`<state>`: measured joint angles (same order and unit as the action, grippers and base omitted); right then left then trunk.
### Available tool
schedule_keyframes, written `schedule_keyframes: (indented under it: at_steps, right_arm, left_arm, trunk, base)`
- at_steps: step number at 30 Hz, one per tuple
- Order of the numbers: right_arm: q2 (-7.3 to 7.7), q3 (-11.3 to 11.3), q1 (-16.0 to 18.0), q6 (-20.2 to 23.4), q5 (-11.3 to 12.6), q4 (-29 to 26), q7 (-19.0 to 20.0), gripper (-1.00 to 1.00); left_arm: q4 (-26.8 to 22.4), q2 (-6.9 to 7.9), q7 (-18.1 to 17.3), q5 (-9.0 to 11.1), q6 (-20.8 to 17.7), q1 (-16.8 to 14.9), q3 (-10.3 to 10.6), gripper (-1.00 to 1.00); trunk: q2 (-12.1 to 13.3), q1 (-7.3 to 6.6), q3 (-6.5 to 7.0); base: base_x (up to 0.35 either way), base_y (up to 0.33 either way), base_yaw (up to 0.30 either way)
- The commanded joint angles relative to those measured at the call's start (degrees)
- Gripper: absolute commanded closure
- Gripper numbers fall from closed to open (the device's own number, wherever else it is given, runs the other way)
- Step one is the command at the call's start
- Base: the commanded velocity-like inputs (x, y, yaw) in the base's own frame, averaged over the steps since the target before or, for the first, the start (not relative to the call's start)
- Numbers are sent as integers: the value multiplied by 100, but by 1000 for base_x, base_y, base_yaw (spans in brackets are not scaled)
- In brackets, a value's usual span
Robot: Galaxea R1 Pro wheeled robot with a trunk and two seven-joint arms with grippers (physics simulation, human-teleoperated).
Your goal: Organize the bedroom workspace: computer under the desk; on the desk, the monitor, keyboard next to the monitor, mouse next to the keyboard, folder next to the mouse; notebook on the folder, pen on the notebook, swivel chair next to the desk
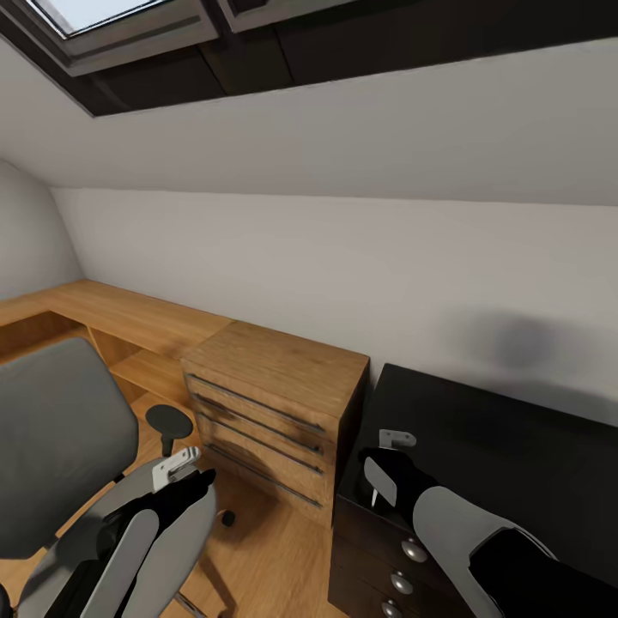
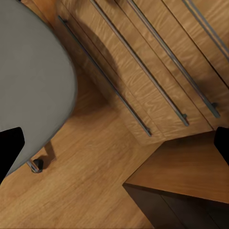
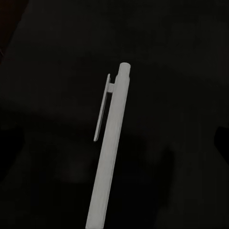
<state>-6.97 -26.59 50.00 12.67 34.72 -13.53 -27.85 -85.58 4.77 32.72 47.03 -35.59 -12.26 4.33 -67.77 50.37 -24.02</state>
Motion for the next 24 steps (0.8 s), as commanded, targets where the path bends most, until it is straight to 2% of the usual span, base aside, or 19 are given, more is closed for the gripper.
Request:
schedule_keyframes:
  at_steps: [1, 4, 13, 17, 20, 24]
  right_arm:
    - [3, -49, 6, 42, 26, -10, -37, -100]
    - [3, -48, 5, 42, 26, -10, -37, -100]
    - [3, -51, 7, 42, 26, -12, -45, -100]
    - [3, -50, 6, 42, 22, -18, -45, -100]
    - [3, -50, 8, 42, 22, -18, -45, -100]
    - [3, -54, 8, 42, 19, -19, -45, -100]
  left_arm:
    - [-9, 6, 59, 55, -1, -5, 11, -100]
    - [-8, 6, 59, 53, -1, -5, 14, -100]
    - [-5, 3, 61, 53, -3, -7, 15, -100]
    - [-3, 4, 66, 52, -2, -5, 15, -100]
    - [-3, 3, 67, 52, -1, -5, 15, -100]
    - [-3, 3, 68, 52, -4, -5, 12, -100]
  trunk:
    - [-46, 23, -25]
    - [-46, 23, -25]
    - [-287, 155, -133]
    - [-287, 155, -133]
    - [-407, 221, -187]
    - [-407, 221, -187]
  base:
    - [0, 0, 0]
    - [0, 0, 0]
    - [0, 0, 0]
    - [0, 0, 0]
    - [0, 0, 0]
    - [0, 0, 0]
